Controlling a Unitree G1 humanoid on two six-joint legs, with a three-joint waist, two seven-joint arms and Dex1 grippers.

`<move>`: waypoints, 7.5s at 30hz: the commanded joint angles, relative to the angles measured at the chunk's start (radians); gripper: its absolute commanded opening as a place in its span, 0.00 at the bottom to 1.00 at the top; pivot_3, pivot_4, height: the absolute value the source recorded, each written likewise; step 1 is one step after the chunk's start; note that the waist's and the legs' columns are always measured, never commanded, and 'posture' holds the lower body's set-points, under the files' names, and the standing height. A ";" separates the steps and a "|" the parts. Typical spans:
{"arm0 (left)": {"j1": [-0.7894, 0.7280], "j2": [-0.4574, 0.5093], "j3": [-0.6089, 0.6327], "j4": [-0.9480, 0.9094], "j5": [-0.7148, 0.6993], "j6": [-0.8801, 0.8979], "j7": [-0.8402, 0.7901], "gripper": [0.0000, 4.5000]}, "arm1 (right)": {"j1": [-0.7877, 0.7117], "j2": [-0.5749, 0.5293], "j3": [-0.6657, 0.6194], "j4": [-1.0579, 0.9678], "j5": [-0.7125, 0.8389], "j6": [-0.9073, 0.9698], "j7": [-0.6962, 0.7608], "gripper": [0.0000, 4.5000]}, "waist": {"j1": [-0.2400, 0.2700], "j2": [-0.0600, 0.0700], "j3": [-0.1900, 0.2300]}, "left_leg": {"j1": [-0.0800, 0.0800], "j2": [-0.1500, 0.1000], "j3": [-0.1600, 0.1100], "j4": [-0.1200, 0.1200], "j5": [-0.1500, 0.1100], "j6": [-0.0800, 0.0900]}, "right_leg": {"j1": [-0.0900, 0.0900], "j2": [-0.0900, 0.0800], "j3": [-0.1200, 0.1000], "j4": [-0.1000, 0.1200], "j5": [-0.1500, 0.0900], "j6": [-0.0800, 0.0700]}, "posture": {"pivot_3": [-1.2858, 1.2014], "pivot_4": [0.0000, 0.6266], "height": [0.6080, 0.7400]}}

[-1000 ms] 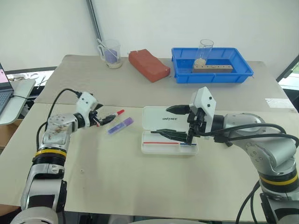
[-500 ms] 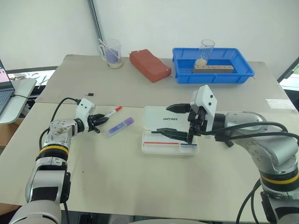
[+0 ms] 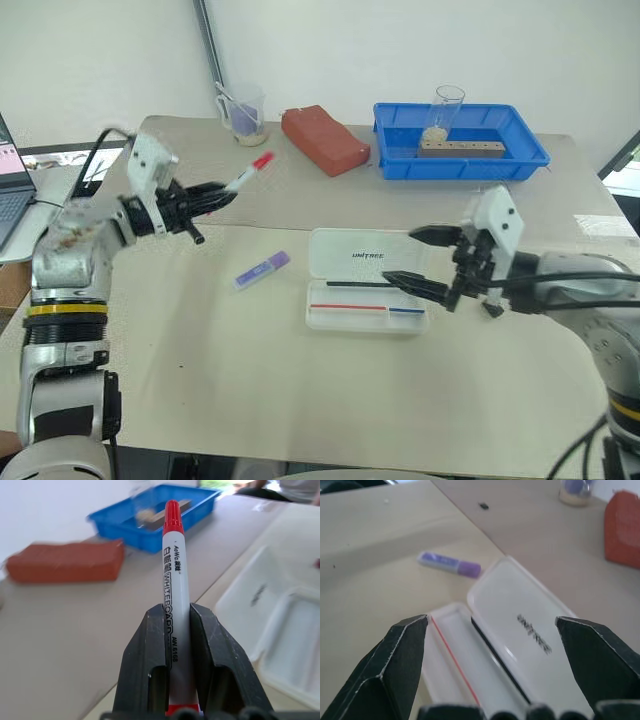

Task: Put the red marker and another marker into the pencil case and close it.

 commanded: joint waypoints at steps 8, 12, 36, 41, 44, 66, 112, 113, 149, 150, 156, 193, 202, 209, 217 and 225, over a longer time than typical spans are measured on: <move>0.050 -0.184 -0.404 -0.091 0.191 -0.196 -0.010 0.04 | 0.166 -0.068 -0.085 -0.056 -0.027 -0.086 0.056 1.00 | -0.009 0.000 0.000 | -0.001 -0.004 -0.004 0.002 0.000 0.000 | 0.001 0.000 0.002 -0.002 0.000 0.001 | 0.52 0.24 1.00; 0.029 -0.250 -0.471 0.056 0.279 -0.301 0.004 0.04 | 0.179 -0.042 -0.072 -0.088 -0.028 -0.079 0.015 1.00 | -0.015 -0.002 0.001 | -0.002 -0.006 -0.010 0.002 0.000 0.001 | 0.000 0.002 0.002 -0.001 0.000 0.001 | 0.52 0.24 1.00; 0.008 -0.248 -0.197 -0.036 0.140 -0.157 0.049 0.99 | 0.053 -0.006 0.035 -0.081 0.008 -0.087 -0.016 1.00 | -0.022 0.000 0.001 | -0.002 -0.006 -0.012 0.002 0.000 0.001 | 0.000 0.002 0.002 0.000 -0.001 0.001 | 0.52 0.24 1.00; 0.074 -0.149 -0.056 0.064 0.185 -0.157 0.175 0.99 | -0.134 0.089 0.139 -0.048 0.057 -0.050 -0.023 1.00 | -0.025 0.001 0.000 | -0.001 -0.005 -0.013 0.002 0.000 0.001 | 0.000 0.004 0.003 0.000 -0.001 0.002 | 0.52 0.24 1.00; 0.155 -0.118 -0.038 0.124 0.204 -0.187 0.203 0.99 | -0.203 0.134 0.194 -0.029 0.072 -0.032 -0.014 1.00 | -0.022 0.003 -0.002 | 0.000 -0.005 -0.015 0.001 0.000 0.001 | 0.000 0.006 0.004 0.000 -0.001 0.001 | 0.52 0.24 1.00; 0.215 -0.158 -0.119 0.320 0.269 -0.324 0.149 0.22 | -0.210 0.133 0.239 -0.005 0.018 -0.040 0.007 1.00 | 0.004 -0.001 -0.001 | -0.003 -0.006 -0.013 0.002 0.000 0.001 | 0.000 0.001 0.001 0.001 -0.001 -0.001 | 0.52 0.24 1.00; 0.183 -0.253 -0.520 -0.060 0.361 -0.353 0.008 0.76 | 0.267 -0.021 -0.080 -0.113 0.011 -0.062 -0.068 1.00 | -0.014 -0.003 0.000 | -0.003 -0.007 -0.016 0.003 0.000 0.001 | 0.002 0.004 0.003 0.000 -0.002 0.000 | 0.52 0.24 1.00; 0.186 -0.251 -0.515 -0.069 0.357 -0.346 0.007 0.86 | 0.270 -0.023 -0.084 -0.107 0.007 -0.065 -0.065 1.00 | -0.014 -0.003 0.000 | -0.003 -0.007 -0.016 0.003 0.000 0.001 | 0.002 0.004 0.003 0.000 -0.002 0.000 | 0.52 0.24 1.00; 0.179 -0.178 -0.291 -0.448 0.038 -0.224 0.013 1.00 | 0.159 -0.016 0.022 0.675 -0.405 -0.382 0.080 0.35 | -0.012 0.002 0.000 | 0.000 -0.006 -0.018 0.011 -0.002 0.004 | 0.013 0.006 0.004 -0.003 -0.003 0.001 | 0.52 0.24 1.00; 0.180 -0.178 -0.292 -0.452 0.035 -0.222 0.014 1.00 | 0.162 -0.015 0.014 0.669 -0.400 -0.381 0.081 0.26 | -0.012 0.002 0.000 | 0.001 -0.006 -0.018 0.011 -0.002 0.004 | 0.013 0.006 0.004 -0.003 -0.003 0.001 | 0.52 0.24 1.00; 0.176 -0.167 -0.292 -0.436 0.025 -0.226 -0.012 1.00 | 0.172 -0.049 0.044 0.460 -0.348 -0.408 0.201 0.06 | -0.015 0.004 0.000 | 0.000 -0.006 -0.019 0.011 -0.003 0.005 | 0.014 0.006 0.004 -0.005 -0.003 0.001 | 0.52 0.24 1.00; 0.088 -0.068 -0.177 -0.123 0.056 -0.217 -0.002 1.00 | 0.020 0.014 0.096 0.164 -0.234 -0.256 0.251 1.00 | -0.004 0.006 0.001 | -0.001 -0.006 -0.023 0.012 -0.003 0.006 | 0.016 0.008 0.003 -0.008 -0.003 0.001 | 0.52 0.24 1.00; -0.173 -0.256 -0.104 0.413 0.170 -0.340 0.248 0.15 | -0.067 0.085 -0.011 -0.038 -0.085 -0.020 -0.004 1.00 | 0.000 0.005 0.001 | -0.003 -0.006 -0.025 0.012 -0.003 0.006 | 0.015 0.009 0.003 -0.008 -0.003 0.001 | 0.52 0.24 1.00; -0.300 -0.373 -0.216 0.764 0.331 -0.449 0.259 0.01 | -0.117 0.101 -0.009 -0.075 -0.062 0.040 -0.122 1.00 | 0.006 0.005 0.001 | -0.004 -0.007 -0.025 0.012 -0.003 0.006 | 0.015 0.009 0.003 -0.009 -0.003 0.001 | 0.52 0.24 1.00; -0.361 -0.429 -0.232 0.900 0.343 -0.491 0.092 0.01 | -0.123 0.095 -0.018 -0.100 -0.012 0.081 -0.161 1.00 | 0.002 0.005 0.001 | -0.010 -0.007 -0.026 0.012 -0.003 0.006 | 0.008 0.010 0.003 -0.006 -0.003 0.001 | 0.52 0.24 1.00; -0.297 -0.387 -0.247 0.716 0.312 -0.431 -0.152 0.01 | -0.117 0.036 -0.053 -0.123 0.100 0.123 -0.117 1.00 | -0.004 0.005 0.001 | -0.012 -0.007 -0.026 0.012 -0.003 0.006 | 0.002 0.011 0.004 0.001 -0.003 0.001 | 0.52 0.24 1.00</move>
